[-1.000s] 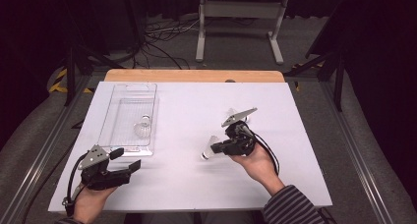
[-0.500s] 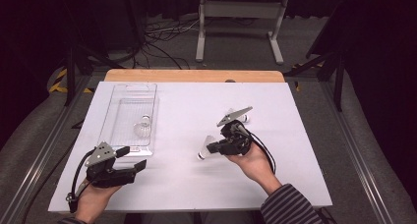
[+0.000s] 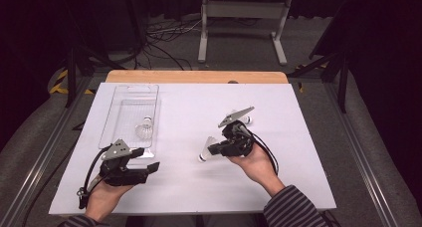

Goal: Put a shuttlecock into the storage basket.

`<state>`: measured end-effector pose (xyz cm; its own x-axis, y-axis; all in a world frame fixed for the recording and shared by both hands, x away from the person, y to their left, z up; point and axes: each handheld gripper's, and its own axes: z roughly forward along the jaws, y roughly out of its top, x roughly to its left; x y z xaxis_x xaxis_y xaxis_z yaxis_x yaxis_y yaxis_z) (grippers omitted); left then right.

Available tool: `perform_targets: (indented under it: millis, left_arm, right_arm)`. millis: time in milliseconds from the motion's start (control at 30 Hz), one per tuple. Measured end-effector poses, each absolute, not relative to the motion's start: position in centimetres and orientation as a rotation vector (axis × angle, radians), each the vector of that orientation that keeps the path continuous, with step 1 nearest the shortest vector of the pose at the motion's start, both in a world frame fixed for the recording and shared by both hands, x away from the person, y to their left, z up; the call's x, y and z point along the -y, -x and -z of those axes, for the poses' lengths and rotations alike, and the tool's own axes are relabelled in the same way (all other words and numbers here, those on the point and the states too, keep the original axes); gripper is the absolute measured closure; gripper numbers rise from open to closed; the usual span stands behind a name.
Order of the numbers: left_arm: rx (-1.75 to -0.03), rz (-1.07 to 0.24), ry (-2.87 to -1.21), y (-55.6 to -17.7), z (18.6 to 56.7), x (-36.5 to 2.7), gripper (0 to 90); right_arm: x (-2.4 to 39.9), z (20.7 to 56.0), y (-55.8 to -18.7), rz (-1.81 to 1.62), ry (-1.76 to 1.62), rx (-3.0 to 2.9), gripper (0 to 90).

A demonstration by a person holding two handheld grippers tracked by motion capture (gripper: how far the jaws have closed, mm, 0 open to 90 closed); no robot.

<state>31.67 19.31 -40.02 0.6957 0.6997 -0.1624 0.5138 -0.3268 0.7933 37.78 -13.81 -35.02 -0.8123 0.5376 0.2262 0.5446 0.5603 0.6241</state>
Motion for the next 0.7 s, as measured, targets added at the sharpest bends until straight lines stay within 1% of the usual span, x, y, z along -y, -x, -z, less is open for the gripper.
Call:
perform_targets:
  millis: [433,700]
  left_arm:
    - [-0.885,-0.232,-2.135,-33.1,39.0,-16.2,29.3]
    - [-0.838,-0.181,-2.2,-33.7,38.8,-14.5,32.6]
  right_arm:
    - [13.6,34.9,-37.9,1.11,0.952,2.759,90.0]
    - [13.4,35.0,-37.9,1.115,0.94,2.753,90.0]
